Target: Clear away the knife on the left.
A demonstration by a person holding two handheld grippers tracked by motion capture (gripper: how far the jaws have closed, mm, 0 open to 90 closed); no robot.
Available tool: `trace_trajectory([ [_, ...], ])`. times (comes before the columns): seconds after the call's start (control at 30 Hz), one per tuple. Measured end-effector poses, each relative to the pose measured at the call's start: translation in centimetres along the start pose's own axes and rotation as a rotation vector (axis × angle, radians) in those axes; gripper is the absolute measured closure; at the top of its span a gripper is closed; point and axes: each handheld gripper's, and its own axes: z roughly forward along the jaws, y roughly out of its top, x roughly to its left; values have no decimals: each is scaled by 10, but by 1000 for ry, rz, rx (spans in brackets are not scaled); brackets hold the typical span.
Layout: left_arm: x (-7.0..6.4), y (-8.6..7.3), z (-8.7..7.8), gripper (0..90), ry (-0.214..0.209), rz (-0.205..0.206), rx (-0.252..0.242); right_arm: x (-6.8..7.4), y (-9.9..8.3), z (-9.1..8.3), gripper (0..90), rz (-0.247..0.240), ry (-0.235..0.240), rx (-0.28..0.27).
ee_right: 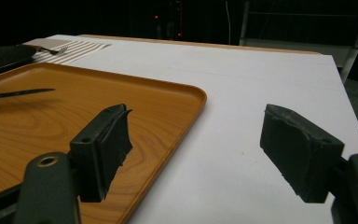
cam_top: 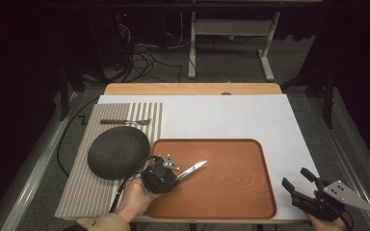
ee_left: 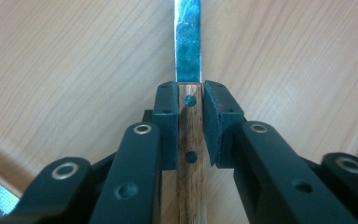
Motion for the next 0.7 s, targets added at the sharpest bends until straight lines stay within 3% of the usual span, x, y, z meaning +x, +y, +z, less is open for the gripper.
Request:
trace_trajectory([
  [0.7, 4, 3, 21, 722, 40, -5, 66, 0, 0, 0, 246, -3, 3, 0],
])
